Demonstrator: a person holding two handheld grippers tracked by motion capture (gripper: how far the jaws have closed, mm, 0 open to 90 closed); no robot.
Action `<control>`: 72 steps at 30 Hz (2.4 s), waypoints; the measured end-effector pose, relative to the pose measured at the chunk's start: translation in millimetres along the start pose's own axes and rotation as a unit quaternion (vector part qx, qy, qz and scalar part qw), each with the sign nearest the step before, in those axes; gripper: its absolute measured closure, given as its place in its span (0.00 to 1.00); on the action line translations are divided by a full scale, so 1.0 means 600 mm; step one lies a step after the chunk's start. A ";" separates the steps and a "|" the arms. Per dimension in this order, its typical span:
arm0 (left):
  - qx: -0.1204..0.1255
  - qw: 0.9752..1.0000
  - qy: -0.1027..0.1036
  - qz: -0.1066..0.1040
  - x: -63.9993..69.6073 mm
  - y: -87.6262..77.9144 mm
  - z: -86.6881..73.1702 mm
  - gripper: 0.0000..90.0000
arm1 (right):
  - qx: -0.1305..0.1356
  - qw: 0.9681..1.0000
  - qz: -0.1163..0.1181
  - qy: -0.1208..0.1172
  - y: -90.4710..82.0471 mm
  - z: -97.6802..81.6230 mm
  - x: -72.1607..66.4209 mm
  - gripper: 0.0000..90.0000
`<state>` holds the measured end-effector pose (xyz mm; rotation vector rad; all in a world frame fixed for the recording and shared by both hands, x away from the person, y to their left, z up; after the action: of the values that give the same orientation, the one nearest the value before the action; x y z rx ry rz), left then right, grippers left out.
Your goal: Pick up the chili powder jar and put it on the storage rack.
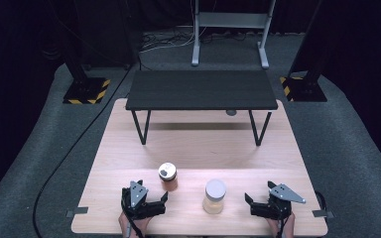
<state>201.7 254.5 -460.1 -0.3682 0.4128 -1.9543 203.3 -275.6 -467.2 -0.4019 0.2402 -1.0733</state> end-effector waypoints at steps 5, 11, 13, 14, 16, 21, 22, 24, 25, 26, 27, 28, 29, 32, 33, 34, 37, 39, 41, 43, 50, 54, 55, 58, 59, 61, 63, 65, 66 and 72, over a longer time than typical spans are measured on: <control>-0.009 1.000 0.005 -0.008 0.006 0.011 0.011 0.00 | 0.001 1.000 0.001 0.002 0.000 0.000 0.001 0.00; -0.014 1.000 0.009 -0.008 0.015 0.023 0.022 0.00 | -0.002 1.000 0.003 0.000 0.001 0.001 0.002 0.00; -0.015 1.000 0.014 -0.010 0.017 0.029 0.029 0.00 | -0.001 1.000 0.003 0.002 0.001 0.000 0.003 0.00; -0.015 1.000 0.014 -0.012 0.017 0.031 0.031 0.00 | 0.000 1.000 0.003 0.003 0.000 0.000 0.002 0.00; -0.019 1.000 0.017 -0.013 0.018 0.036 0.037 0.00 | 0.002 1.000 0.000 0.001 0.000 -0.001 0.001 0.00; -0.029 0.999 0.015 -0.016 0.016 0.051 0.045 0.00 | 0.001 1.000 0.002 0.001 0.000 -0.001 0.001 0.00; -0.030 0.999 0.016 -0.017 0.016 0.053 0.046 0.00 | 0.001 1.000 0.001 0.001 0.000 0.000 0.001 0.00; -0.029 0.999 0.018 -0.018 0.017 0.056 0.047 0.00 | 0.000 1.000 0.001 0.000 0.000 0.000 0.000 0.00; -0.028 0.999 0.019 -0.018 0.017 0.058 0.049 0.00 | 0.001 1.000 0.001 0.000 0.000 -0.001 0.001 0.00; -0.029 0.999 0.019 -0.018 0.017 0.059 0.050 0.00 | 0.001 1.000 0.001 0.002 0.000 -0.001 0.001 0.00; -0.030 0.999 0.022 -0.018 0.017 0.061 0.051 0.00 | 0.002 1.000 0.001 0.002 0.000 -0.001 0.002 0.00; -0.031 0.999 0.022 -0.017 0.017 0.062 0.053 0.00 | 0.002 1.000 0.001 0.002 0.000 -0.001 0.002 0.00; -0.032 0.999 0.022 -0.017 0.016 0.064 0.054 0.00 | 0.002 1.000 0.001 0.002 0.000 -0.001 0.002 0.00; -0.042 0.999 0.018 -0.022 0.012 0.071 0.059 0.00 | 0.001 1.000 0.002 0.002 0.000 -0.001 0.002 0.00; -0.044 0.999 0.017 -0.023 0.011 0.073 0.059 0.00 | 0.001 1.000 0.002 0.003 0.000 -0.001 0.002 0.00; -0.045 0.999 0.016 -0.024 0.011 0.074 0.060 0.00 | 0.001 1.000 0.002 0.003 0.000 -0.001 0.002 0.00; -0.047 0.998 0.016 -0.029 0.010 0.079 0.062 0.00 | -0.002 1.000 0.006 0.005 0.001 0.001 0.005 0.00; -0.047 0.998 0.017 -0.030 0.010 0.080 0.062 0.00 | -0.001 1.000 0.006 0.004 0.001 0.000 0.005 0.00; -0.047 0.998 0.018 -0.035 0.007 0.082 0.063 0.00 | 0.000 1.000 0.006 0.004 0.000 0.000 0.005 0.00; -0.049 0.998 0.016 -0.037 0.007 0.084 0.063 0.00 | 0.000 1.000 0.006 0.004 0.000 0.000 0.005 0.00; -0.056 0.997 0.016 -0.040 0.006 0.088 0.066 0.18 | -0.001 1.000 0.005 0.004 0.001 0.000 0.005 0.00; -0.055 0.998 0.011 -0.033 0.005 0.089 0.062 0.29 | -0.001 1.000 0.005 0.004 0.001 0.001 0.004 0.00; -0.054 0.998 0.007 -0.034 0.001 0.089 0.061 0.32 | -0.002 1.000 0.005 0.004 0.001 0.001 0.004 0.00; -0.049 0.998 0.011 -0.036 0.000 0.089 0.057 0.33 | -0.003 1.000 0.005 0.003 0.001 0.001 0.004 0.00; -0.046 0.998 0.014 -0.035 0.001 0.088 0.056 0.33 | -0.003 1.000 0.005 0.004 0.001 0.001 0.004 0.00; -0.040 0.998 0.016 -0.035 0.001 0.088 0.051 0.33 | -0.002 1.000 0.005 0.004 0.001 0.001 0.004 0.00; -0.036 0.999 0.016 -0.036 -0.001 0.086 0.049 0.34 | -0.003 1.000 0.005 0.004 0.001 0.002 0.004 0.00; -0.036 0.998 0.011 -0.040 -0.006 0.086 0.049 0.34 | -0.004 1.000 0.006 0.003 0.002 0.002 0.005 0.00; -0.036 0.998 0.010 -0.042 -0.008 0.085 0.049 0.34 | -0.004 1.000 0.007 0.002 0.002 0.002 0.005 0.00; -0.036 0.998 0.001 -0.058 -0.019 0.085 0.050 0.34 | -0.003 1.000 0.005 0.003 0.001 0.002 0.004 0.00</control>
<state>260.3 242.0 -457.0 -0.4459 0.4721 -2.0566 205.3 -277.1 -466.5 -0.4033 0.2498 -1.0642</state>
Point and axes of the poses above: each handheld gripper's, and its own axes: y roughly forward along the jaws, z roughly out of its top, x roughly to its right, the point moved 1 cm from there along y, roughly forward along the jaws, and after that the axes turned 3 degrees about -y, right-handed, at the moved point
